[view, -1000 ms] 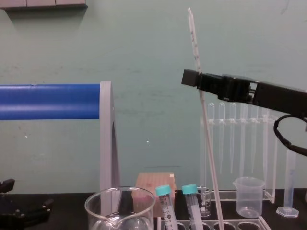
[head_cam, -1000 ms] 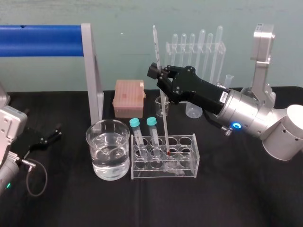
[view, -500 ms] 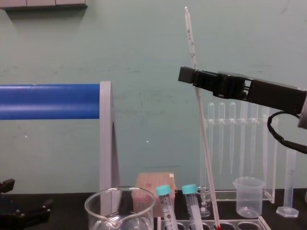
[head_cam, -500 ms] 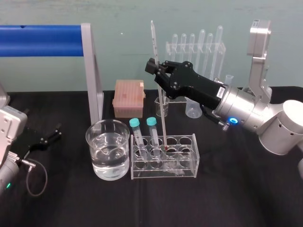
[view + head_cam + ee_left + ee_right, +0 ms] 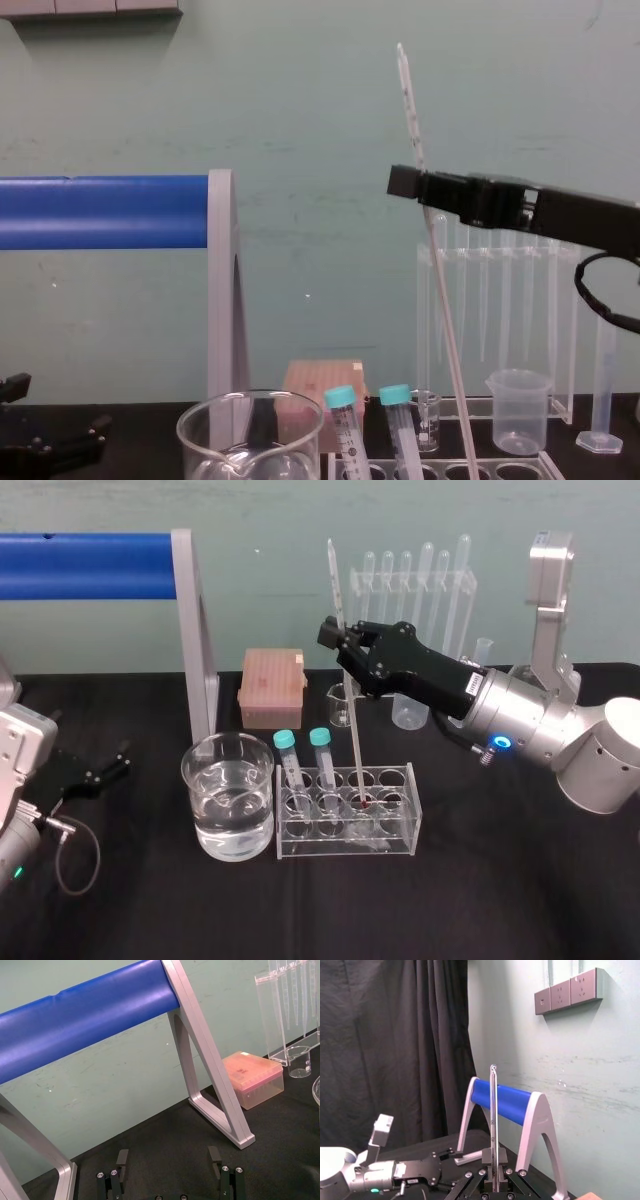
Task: Hold the thermometer with one hand and immerse one end into the beaker, then reinsert it into the test tube rack.
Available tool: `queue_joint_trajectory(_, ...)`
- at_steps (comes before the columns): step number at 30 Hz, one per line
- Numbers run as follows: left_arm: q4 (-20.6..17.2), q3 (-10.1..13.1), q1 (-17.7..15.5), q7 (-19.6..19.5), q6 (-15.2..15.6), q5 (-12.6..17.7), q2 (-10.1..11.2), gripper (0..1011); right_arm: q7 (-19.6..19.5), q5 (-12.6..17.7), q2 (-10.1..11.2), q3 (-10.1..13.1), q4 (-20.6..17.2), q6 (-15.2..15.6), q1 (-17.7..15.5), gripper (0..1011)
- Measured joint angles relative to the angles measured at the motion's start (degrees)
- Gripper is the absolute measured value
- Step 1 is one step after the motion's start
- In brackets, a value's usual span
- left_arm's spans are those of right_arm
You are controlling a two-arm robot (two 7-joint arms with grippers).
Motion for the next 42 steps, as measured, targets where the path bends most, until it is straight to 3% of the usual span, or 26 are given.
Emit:
queue_joint_trajectory(18,0.0,0.0,0.0,0.0,0.0,0.0,0.0,1008,2.3,-4.4,-2.3,-2.3,5.8,-3.2,0.0,56)
queue_joint_trajectory(32,0.0,0.0,0.0,0.0,0.0,0.0,0.0,1008,2.5,-7.6,-2.6,-3.0,6.8,-3.6,0.5,56)
queue_joint_trajectory(42,0.0,0.0,0.0,0.0,0.0,0.0,0.0,1008,2.4,-7.8,-2.6,-3.0,6.8,-3.6,0.5,57)
